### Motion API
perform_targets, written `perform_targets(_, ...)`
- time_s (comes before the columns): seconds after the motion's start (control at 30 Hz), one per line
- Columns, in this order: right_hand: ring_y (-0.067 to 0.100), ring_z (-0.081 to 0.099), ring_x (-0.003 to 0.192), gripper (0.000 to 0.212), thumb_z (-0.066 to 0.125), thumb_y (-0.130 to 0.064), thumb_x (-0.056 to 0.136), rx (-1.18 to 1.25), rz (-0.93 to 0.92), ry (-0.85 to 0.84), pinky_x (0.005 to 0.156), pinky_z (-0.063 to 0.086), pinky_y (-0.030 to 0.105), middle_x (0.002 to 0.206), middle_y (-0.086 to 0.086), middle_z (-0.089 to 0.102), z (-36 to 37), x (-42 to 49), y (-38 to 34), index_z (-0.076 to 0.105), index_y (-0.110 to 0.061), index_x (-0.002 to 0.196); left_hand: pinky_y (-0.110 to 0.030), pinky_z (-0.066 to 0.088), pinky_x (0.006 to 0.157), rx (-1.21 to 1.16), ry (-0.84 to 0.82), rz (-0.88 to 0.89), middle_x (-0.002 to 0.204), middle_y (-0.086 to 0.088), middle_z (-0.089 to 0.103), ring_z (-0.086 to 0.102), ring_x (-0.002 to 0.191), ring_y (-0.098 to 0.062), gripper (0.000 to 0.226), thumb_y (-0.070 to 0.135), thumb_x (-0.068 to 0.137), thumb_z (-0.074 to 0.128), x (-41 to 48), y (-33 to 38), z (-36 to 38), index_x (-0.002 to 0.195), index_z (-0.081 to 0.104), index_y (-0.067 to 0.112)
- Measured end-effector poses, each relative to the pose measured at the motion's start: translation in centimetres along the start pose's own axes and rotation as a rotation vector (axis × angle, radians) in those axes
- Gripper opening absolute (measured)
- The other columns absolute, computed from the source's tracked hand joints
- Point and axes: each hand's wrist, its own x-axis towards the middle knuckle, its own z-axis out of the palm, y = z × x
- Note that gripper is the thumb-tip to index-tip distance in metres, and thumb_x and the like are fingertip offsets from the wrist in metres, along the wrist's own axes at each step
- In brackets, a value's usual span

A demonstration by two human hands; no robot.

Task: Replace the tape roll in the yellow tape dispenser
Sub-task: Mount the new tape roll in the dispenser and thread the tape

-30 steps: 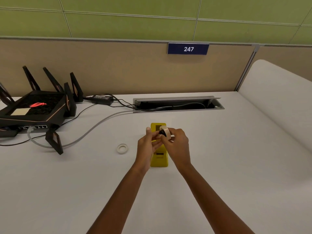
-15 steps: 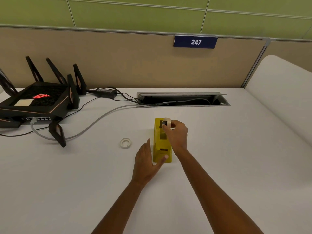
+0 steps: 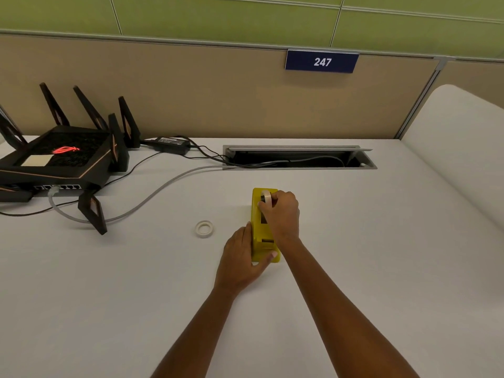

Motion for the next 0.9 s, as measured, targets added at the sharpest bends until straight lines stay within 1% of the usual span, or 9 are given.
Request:
perform_targets(0.13,0.027,0.057,0.095,0.030,0.060,-0.024,0.086,-0.020,0.008,-0.006,0.079,0.042,0.029,0.112,0.018,0.058,0.18,-0.05,-0.01,0.058,-0.002,0.106,-0.035,0.047,0.094,-0.012,-0.002,0.004,0.119,-0.011,0.059,0.056,0.105,-0.023,0.069,0.053,0.076,0.054,0.01,-0.11,0.16,0.127,0.041,0.009)
perform_targets(0.2,0.028,0.057,0.095,0.028,0.059,-0.024,0.086,-0.041,-0.008,0.001,0.077,0.041,0.029,0.111,0.018,0.058,0.23,-0.10,0.07,0.058,-0.003,0.105,-0.033,0.045,0.095,-0.015,0.000,0.003,0.120,-0.012,0.058,0.055,0.107,-0.023,0.067,0.050,0.078,0.055,-0.03,-0.16,0.21,0.127,0.040,0.008)
perform_targets(0.27,0.028,0.057,0.092,0.027,0.059,-0.023,0.086,-0.053,-0.014,0.009,0.074,0.039,0.028,0.110,0.018,0.056,0.25,-0.14,0.18,0.057,-0.002,0.103,-0.028,0.042,0.092,-0.021,0.003,0.003,0.118,-0.011,0.059,0.055,0.105,-0.022,0.067,0.052,0.076,0.051,-0.07,-0.09,0.13,0.126,0.041,0.009)
perform_targets(0.37,0.029,0.057,0.093,0.029,0.058,-0.025,0.087,-0.085,-0.030,0.006,0.076,0.043,0.030,0.111,0.018,0.055,0.19,-0.20,0.32,0.056,-0.002,0.104,-0.029,0.044,0.091,-0.038,0.003,0.002,0.117,-0.011,0.059,0.055,0.104,-0.021,0.067,0.054,0.075,0.049,-0.02,0.12,-0.02,0.125,0.043,0.009)
perform_targets(0.53,0.030,0.058,0.096,0.036,0.059,-0.029,0.086,-0.154,-0.075,-0.023,0.083,0.048,0.035,0.114,0.018,0.054,-0.10,-0.31,0.51,0.055,-0.003,0.110,-0.028,0.044,0.089,-0.063,0.022,0.007,0.115,-0.010,0.058,0.055,0.102,-0.021,0.077,0.066,0.072,0.041,-0.02,0.15,-0.19,0.123,0.044,0.009)
perform_targets(0.63,0.031,0.056,0.102,0.043,0.059,-0.029,0.086,-0.182,-0.113,-0.044,0.085,0.048,0.037,0.118,0.018,0.052,-0.21,-0.52,0.53,0.047,-0.005,0.119,-0.030,0.047,0.089,-0.080,0.026,0.003,0.113,-0.010,0.059,0.055,0.100,-0.020,0.091,0.079,0.066,0.032,-0.03,0.31,-0.25,0.122,0.045,0.009)
perform_targets(0.73,0.032,0.054,0.108,0.048,0.058,-0.026,0.087,-0.191,-0.168,-0.060,0.088,0.048,0.039,0.123,0.017,0.051,-0.30,-0.80,0.62,0.038,-0.013,0.129,-0.025,0.044,0.086,-0.086,0.030,0.004,0.113,-0.010,0.059,0.056,0.100,-0.020,0.100,0.086,0.062,0.023,-0.05,0.32,-0.20,0.122,0.045,0.009)
perform_targets(0.8,0.032,0.055,0.105,0.043,0.055,-0.025,0.089,-0.218,-0.211,-0.065,0.085,0.049,0.039,0.119,0.017,0.052,-0.32,-0.94,0.76,0.039,-0.016,0.129,-0.023,0.042,0.085,-0.084,0.035,0.004,0.113,-0.010,0.059,0.056,0.101,-0.021,0.098,0.085,0.062,0.025,-0.07,0.25,-0.23,0.122,0.045,0.009)
perform_targets(0.9,0.032,0.056,0.102,0.034,0.049,-0.026,0.092,-0.238,-0.236,-0.046,0.083,0.050,0.038,0.116,0.018,0.053,-0.37,-0.87,0.82,0.045,-0.015,0.124,-0.024,0.043,0.086,-0.083,0.032,0.002,0.114,-0.010,0.058,0.055,0.101,-0.020,0.103,0.087,0.061,0.018,-0.14,0.23,-0.25,0.123,0.044,0.009)
